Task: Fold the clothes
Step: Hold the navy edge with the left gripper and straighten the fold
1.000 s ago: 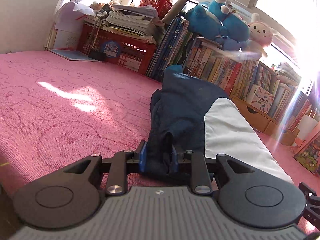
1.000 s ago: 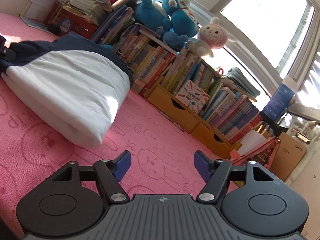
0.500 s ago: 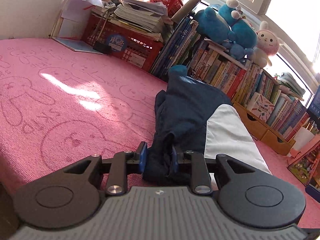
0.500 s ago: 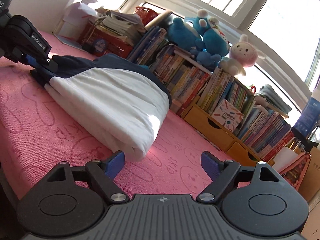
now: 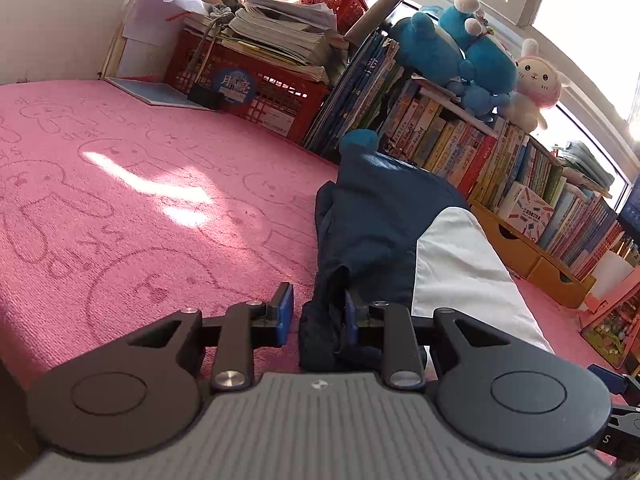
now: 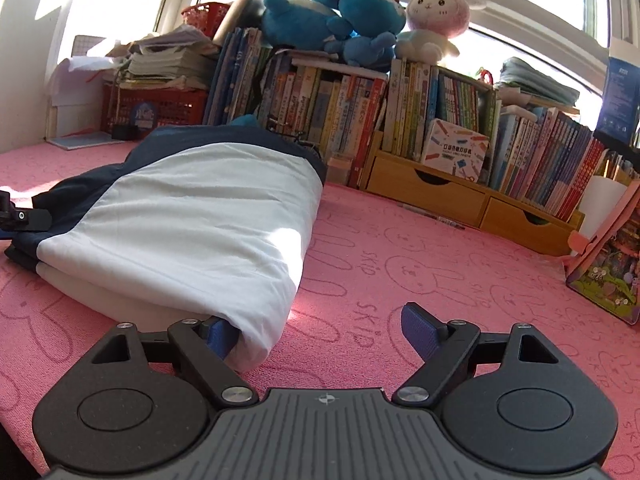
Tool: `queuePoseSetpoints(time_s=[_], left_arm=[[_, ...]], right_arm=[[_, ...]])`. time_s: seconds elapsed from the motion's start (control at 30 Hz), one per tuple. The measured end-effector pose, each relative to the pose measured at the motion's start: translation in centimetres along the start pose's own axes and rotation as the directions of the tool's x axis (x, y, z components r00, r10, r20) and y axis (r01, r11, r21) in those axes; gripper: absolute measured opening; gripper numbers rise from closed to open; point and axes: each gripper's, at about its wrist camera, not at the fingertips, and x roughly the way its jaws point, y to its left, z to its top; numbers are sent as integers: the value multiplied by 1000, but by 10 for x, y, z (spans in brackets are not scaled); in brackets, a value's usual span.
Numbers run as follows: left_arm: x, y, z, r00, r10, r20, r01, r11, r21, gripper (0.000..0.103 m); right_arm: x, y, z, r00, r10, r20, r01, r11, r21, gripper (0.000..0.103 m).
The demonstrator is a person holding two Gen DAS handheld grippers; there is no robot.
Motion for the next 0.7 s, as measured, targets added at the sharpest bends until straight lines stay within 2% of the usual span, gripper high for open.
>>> queuePoseSetpoints(time_s=[0.03,0.07,0.1,0.13,0.17,0.2,0.27,0.4,0.53,0.6,0.67,0.7], left_arm=[[-1,0,-1,1000,2,4,-2,1000,9,26],[-1,0,-1,1000,5,8,-5,1000,18,26],[-2,0,-2,1000,7,11,-7,1000,27,26],[-2,1,-1,1000,7,10,-7,1000,27,26],[-2,2,0,1000,4,7,-4,1000,23,26],[-2,4,1,1000,1,3,-1,1000,20,26],[-2,3,1,1000,0,2,0,999,37,26],[-3,-4,-3,1000,21,16,-23,995,95,27],[-5,-2,-3,1000,8,11,-9,996,91,31],[-6,-1,-3,1000,-1,7,0,996,94,31],[-7,-1,-3,1000,-5,6,4,994,105,31],[-7,-1,-3,1000,-5,8,4,994,107,31]], right_arm=[[0,10,1,1000,-18,11,18,999,-49,78],[1,19,1,999,-31,20,33,995,-89,62],[6,14,4,1000,18,-12,-18,1000,-11,41],[11,10,6,997,70,-40,-67,995,69,31],[17,5,9,990,123,-64,-112,982,150,28],[21,0,11,981,175,-82,-152,962,228,27],[23,-13,9,975,205,-82,-175,944,279,28],[-5,9,5,998,66,-4,-66,997,30,26],[-25,31,1,991,-66,117,86,981,-172,23],[-27,35,-1,986,-92,142,123,965,-231,22],[-23,33,-6,992,-72,105,97,962,-257,22],[-18,29,-7,998,-31,48,41,971,-236,22]])
